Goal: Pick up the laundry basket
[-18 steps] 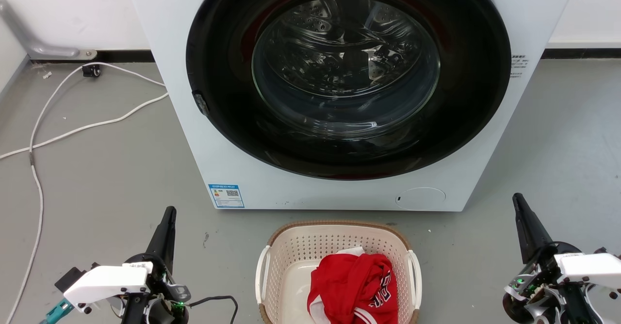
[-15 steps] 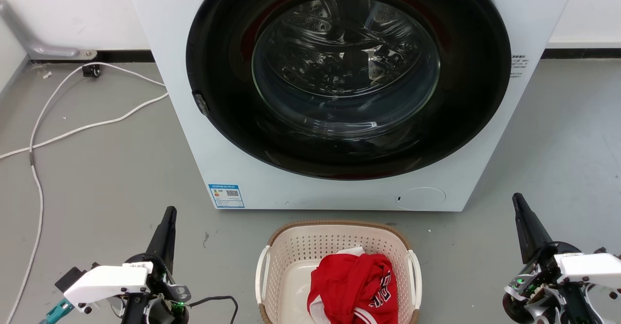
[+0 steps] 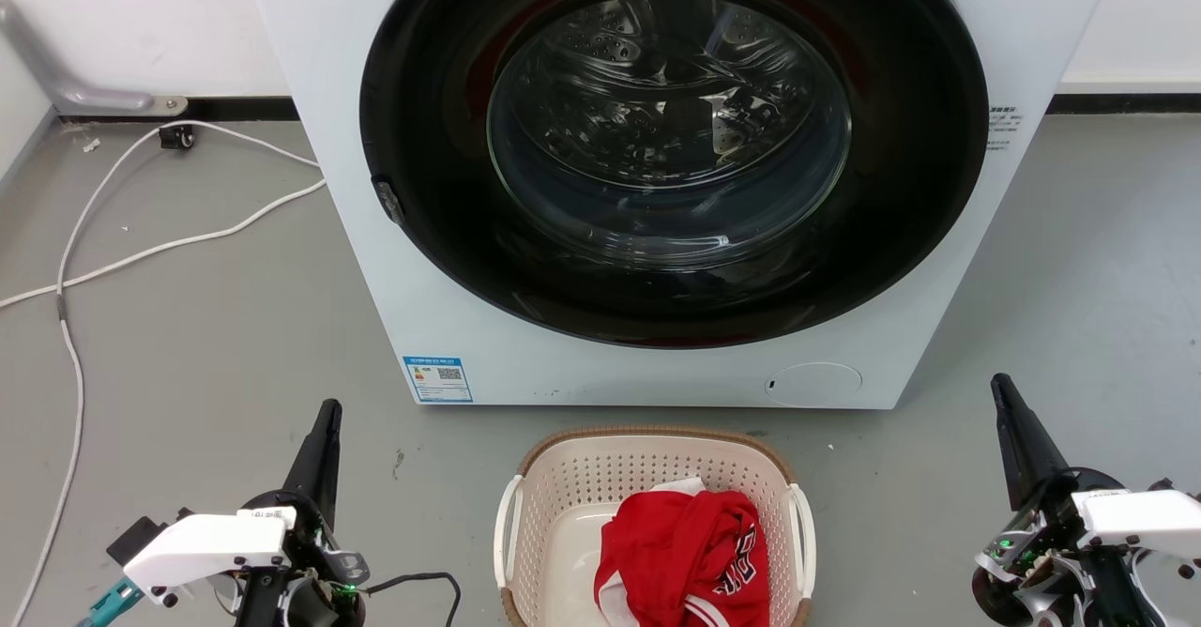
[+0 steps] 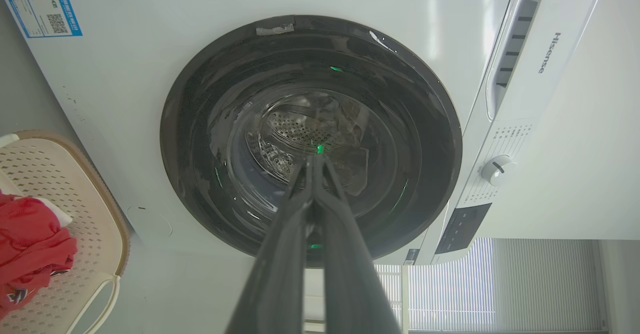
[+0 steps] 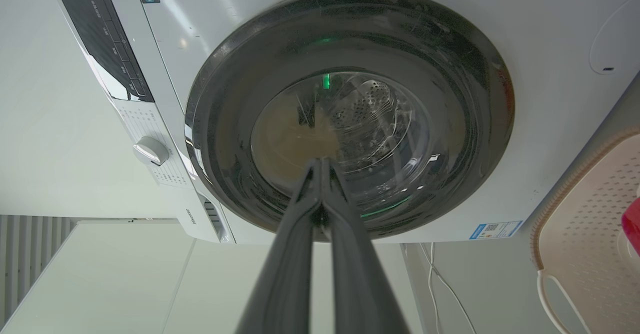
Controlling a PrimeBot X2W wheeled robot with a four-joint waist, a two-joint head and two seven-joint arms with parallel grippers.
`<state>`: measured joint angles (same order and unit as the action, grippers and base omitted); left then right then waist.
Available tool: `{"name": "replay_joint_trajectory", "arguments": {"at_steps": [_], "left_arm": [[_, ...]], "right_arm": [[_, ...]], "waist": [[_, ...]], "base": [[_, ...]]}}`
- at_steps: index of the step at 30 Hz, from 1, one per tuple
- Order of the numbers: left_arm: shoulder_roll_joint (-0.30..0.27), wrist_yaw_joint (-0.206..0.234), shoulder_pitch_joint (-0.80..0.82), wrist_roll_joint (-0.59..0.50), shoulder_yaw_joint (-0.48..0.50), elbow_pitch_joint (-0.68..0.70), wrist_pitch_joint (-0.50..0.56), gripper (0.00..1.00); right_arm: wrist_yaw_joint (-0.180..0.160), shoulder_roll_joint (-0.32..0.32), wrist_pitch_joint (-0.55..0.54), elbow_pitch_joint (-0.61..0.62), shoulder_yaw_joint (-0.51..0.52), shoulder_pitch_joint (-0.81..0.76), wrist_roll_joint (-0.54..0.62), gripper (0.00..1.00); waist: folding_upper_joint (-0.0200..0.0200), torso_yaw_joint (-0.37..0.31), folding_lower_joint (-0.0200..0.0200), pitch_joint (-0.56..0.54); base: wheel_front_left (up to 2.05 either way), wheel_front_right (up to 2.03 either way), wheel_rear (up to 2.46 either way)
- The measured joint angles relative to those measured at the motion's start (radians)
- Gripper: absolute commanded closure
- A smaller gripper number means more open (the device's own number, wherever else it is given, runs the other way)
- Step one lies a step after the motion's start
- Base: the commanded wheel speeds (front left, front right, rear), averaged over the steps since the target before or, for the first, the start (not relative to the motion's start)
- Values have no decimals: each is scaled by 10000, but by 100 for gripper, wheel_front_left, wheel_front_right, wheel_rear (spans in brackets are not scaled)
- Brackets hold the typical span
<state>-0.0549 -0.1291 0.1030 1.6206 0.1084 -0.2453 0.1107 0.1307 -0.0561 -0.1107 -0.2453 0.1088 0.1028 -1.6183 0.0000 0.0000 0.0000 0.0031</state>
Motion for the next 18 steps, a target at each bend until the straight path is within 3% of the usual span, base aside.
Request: {"name": "replay_joint_trajectory", "arguments": {"at_steps": [8,9,10,11,18], "left_arm": [[10,0,0,-2,6,0,6,100],[12,0,0,-4,8,0,6,0],[15,2,-16,4,2,-29,6,100],[29,4,-59,15,-4,-105,6,0],[109,13,-519,12,-75,-393,-148,0]], "right_arm": [[0,4,-2,0,8,1,0,100],[0,4,-2,0,8,1,0,0],[0,6,0,-25,4,-16,0,100],[0,10,0,-94,0,-71,0,0],[-15,67,148,-410,-88,-568,6,0]], "waist": [[0,0,0,0],[0,0,0,0],[0,0,0,0],[0,0,0,-1],[0,0,0,6]], "base": [[0,0,0],[0,0,0],[0,0,0],[0,0,0],[0,0,0]]}}
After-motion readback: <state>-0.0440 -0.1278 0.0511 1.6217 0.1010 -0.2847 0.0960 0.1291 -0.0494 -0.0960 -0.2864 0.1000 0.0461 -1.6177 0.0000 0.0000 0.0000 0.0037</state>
